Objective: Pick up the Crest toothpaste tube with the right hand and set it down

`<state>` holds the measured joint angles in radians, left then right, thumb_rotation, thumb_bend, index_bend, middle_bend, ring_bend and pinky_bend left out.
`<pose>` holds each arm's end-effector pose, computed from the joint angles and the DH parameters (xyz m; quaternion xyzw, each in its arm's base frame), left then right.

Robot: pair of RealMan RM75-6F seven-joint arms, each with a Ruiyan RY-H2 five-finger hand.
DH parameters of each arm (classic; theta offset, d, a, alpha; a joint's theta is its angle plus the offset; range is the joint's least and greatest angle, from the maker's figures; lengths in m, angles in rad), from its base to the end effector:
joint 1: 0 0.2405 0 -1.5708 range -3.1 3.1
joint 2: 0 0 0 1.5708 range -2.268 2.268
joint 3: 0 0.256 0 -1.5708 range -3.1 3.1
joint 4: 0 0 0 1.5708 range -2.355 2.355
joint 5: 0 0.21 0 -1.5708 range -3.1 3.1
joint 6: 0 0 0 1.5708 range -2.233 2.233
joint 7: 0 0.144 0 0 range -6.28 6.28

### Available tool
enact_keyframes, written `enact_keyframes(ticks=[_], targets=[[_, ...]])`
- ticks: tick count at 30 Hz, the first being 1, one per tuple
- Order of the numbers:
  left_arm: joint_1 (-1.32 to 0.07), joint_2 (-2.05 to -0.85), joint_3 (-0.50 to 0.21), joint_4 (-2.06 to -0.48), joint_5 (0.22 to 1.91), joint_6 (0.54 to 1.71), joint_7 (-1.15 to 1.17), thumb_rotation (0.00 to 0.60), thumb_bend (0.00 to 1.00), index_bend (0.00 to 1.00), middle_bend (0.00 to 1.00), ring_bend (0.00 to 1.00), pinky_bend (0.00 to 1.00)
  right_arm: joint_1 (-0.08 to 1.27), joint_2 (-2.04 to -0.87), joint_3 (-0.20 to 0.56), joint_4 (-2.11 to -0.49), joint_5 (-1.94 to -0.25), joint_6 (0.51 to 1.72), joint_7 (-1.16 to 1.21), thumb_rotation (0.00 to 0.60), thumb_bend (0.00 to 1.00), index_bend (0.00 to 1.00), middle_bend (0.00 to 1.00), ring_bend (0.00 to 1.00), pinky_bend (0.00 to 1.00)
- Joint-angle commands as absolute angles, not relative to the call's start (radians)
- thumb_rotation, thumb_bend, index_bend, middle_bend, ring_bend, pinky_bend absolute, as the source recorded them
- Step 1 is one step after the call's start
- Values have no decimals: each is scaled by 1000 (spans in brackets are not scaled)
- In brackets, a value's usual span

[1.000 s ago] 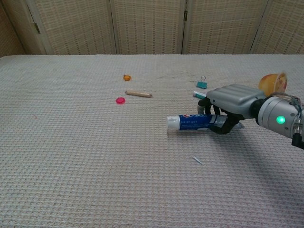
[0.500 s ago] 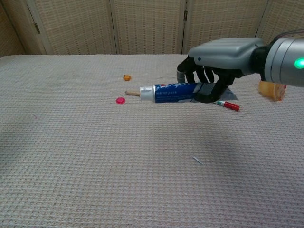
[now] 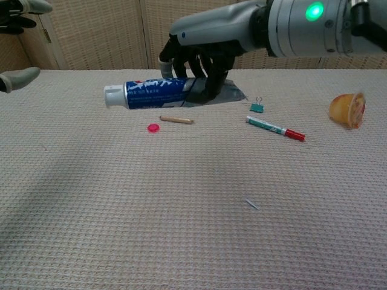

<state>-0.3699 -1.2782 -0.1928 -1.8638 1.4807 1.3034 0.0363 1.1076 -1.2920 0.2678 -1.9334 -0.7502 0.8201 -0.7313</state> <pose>-0.1660 0.2595 0.0959 -0.6056 -0.4181 -0.5476 0.3982 0.0076 -0.3266 0.0264 0.8496 -0.2509 0.3462 0.3090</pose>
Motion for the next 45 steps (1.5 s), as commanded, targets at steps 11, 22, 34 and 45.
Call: enact_keyframes(ticks=[11,22,34,45], targets=[[-411,-1347,-189,-1905,1414,1276,128,600,460,0,0,0,0,1219,-1391,275,-1859,-642,891,-702,600,792,639,602,638,480],[-420,-1388,-189,-1882,1373,1286,162,600,460,0,0,0,0,1237,-1416,256,-1839,-658,901,-650,600,793,639,602,637,480],[-429,-1388,-187,-1865,1327,1270,173,600,468,0,0,0,0,1242,-1414,233,-1837,-685,899,-609,600,792,639,602,637,480],[-443,-1393,-193,-1853,1293,1260,195,600,615,0,0,0,0,1252,-1406,209,-1863,-688,902,-607,600,792,639,601,638,481]])
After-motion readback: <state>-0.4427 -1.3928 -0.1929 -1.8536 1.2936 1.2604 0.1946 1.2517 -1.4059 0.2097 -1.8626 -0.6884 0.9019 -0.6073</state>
